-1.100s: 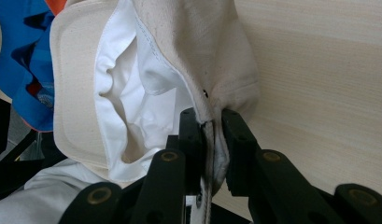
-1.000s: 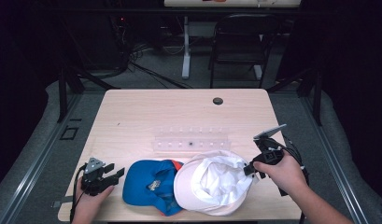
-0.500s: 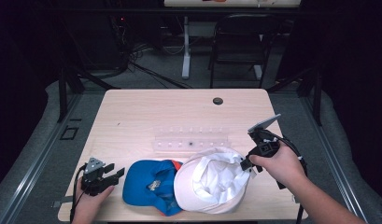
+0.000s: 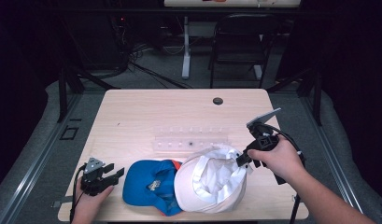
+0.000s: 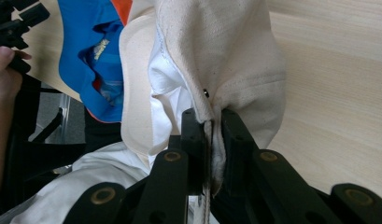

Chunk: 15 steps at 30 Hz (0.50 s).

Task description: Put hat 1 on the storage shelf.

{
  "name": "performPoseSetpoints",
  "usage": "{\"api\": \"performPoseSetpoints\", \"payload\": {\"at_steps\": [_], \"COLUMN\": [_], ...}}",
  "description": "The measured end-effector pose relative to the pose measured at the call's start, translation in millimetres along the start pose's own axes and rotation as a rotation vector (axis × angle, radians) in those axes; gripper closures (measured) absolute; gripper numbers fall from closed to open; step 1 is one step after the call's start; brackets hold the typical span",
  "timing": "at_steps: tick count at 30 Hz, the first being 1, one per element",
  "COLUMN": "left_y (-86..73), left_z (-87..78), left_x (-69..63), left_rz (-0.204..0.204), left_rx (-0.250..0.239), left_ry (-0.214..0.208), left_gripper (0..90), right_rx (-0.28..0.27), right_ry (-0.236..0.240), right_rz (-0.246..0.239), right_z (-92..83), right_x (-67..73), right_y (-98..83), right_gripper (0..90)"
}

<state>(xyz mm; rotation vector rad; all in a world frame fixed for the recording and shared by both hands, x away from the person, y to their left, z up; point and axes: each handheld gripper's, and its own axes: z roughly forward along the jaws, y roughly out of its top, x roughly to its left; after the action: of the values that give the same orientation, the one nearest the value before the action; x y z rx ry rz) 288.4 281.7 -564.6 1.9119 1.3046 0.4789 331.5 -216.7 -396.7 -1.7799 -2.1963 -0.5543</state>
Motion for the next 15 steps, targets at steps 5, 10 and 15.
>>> {"api": "performPoseSetpoints", "payload": {"at_steps": [5,10,15], "left_y": [0.3,0.2,0.2], "left_z": [-0.7,-0.5,-0.6], "left_x": [0.3,0.3,0.4], "left_rz": [0.001,0.002,0.000], "left_rx": [0.010,0.010,0.009], "left_ry": [-0.002,-0.002,-0.004], "left_gripper": [48.8,48.7,48.5], "right_rx": [0.017,0.004,0.009], "right_ry": [0.013,0.027,0.065], "right_rz": [-0.006,0.007,0.004], "right_z": [-5.1,-10.2,-16.7], "right_x": [2.5,9.2,14.3], "right_y": [1.9,3.7,6.2], "right_gripper": [81.7,81.8,81.9]}}
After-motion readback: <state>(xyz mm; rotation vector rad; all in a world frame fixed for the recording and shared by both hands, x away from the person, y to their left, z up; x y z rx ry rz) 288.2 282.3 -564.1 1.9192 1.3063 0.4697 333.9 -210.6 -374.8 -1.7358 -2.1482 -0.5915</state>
